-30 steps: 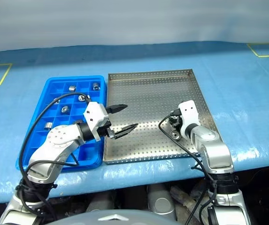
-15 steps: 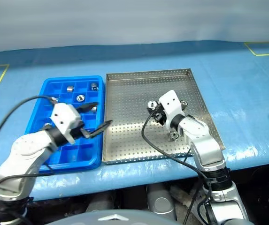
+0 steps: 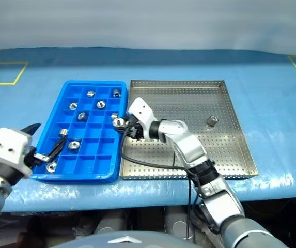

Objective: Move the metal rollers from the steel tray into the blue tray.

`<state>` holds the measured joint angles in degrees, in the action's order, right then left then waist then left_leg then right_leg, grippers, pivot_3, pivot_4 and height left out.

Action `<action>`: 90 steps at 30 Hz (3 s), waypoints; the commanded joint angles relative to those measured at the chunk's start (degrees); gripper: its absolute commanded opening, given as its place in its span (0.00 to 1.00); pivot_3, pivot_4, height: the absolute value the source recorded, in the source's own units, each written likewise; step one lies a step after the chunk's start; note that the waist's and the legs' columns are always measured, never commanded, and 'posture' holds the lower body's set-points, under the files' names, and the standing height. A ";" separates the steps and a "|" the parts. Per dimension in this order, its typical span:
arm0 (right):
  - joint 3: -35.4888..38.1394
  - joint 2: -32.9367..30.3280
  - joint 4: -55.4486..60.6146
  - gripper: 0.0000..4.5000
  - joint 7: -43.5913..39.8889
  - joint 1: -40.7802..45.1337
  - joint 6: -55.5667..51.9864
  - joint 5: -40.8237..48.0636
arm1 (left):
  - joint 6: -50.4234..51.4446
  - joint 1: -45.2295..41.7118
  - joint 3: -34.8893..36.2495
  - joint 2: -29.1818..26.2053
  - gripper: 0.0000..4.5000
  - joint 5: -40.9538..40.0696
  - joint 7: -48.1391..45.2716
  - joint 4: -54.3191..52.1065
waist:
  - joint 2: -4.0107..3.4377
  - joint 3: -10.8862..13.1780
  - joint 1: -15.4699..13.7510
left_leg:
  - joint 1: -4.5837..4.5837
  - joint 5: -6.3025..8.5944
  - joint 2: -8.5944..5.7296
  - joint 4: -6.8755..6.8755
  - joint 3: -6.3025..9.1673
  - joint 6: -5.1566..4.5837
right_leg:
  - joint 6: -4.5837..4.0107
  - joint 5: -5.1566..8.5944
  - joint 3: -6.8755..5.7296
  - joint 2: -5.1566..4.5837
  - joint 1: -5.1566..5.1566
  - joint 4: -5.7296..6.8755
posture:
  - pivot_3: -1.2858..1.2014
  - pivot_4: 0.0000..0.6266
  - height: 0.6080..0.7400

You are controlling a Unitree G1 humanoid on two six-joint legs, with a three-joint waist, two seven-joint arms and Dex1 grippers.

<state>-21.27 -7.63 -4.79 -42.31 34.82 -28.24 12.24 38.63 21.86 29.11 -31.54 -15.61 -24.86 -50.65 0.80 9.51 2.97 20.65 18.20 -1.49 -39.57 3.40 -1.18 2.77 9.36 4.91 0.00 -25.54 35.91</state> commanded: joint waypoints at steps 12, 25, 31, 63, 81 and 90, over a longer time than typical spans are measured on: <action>-1.30 11.56 -22.17 0.38 -2.30 10.31 13.05 -5.02 | -1.21 2.14 -2.83 3.88 0.89 -2.76 1.45 -5.55 | -0.01 0.00 -2.54 | 0.06 -0.37 -0.03 0.40 1.00 0.78 | -0.52 0.20 -1.01 -0.07 0.07 0.02 | 0.58 0.24 1.00; 1.77 14.08 -31.11 0.45 -0.95 13.64 15.62 -7.33 | -1.60 0.23 -6.29 3.50 0.89 -2.84 1.85 -4.31 | -0.03 0.01 -2.38 | 0.03 -0.45 0.04 0.55 1.22 0.91 | -0.75 0.25 -1.18 0.30 0.06 0.08 | 0.57 0.24 1.00; 4.16 14.42 -29.51 0.82 0.87 13.31 18.84 -7.23 | -1.26 -1.52 -8.03 2.85 0.89 -2.96 1.54 -3.38 | -0.07 0.03 -2.34 | 0.02 -0.47 0.04 0.55 1.23 0.94 | -0.76 0.25 -1.19 0.31 0.06 0.09 | 0.56 0.24 1.00; 36.51 -0.50 9.34 0.82 36.44 -13.01 -11.91 -5.14 | -11.86 -46.16 -44.86 15.08 0.89 2.09 -9.20 35.01 | -0.24 -0.05 6.67 | -0.03 -0.33 0.02 0.34 0.16 0.37 | -0.29 -0.04 -0.20 0.41 0.09 0.07 | 0.43 0.24 1.00; 35.13 2.68 -2.35 0.82 40.26 -7.69 -6.14 -3.77 | -11.13 -42.61 -45.21 13.32 0.89 2.81 -8.72 31.51 | -0.24 -0.06 7.15 | -0.11 -0.25 -0.02 0.32 -0.20 0.12 | 0.03 -0.21 0.51 0.51 0.04 0.00 | 0.46 0.24 1.00; 35.73 3.81 -8.32 0.82 45.00 -4.96 -4.29 -3.57 | -11.15 -42.13 -44.91 13.14 0.89 3.72 -8.52 30.56 | -0.24 -0.06 6.99 | -0.10 -0.22 -0.04 0.33 -0.27 0.04 | 0.09 -0.26 0.58 0.48 0.00 -0.01 | 0.46 0.24 1.00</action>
<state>14.08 -3.80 -13.59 2.18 28.36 -33.84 8.17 28.18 -20.42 -16.29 -18.24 -12.08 -33.75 -17.04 0.55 9.46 9.96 20.56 17.99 -1.53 -39.24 3.13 -1.14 2.86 9.10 5.50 0.48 -25.54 35.90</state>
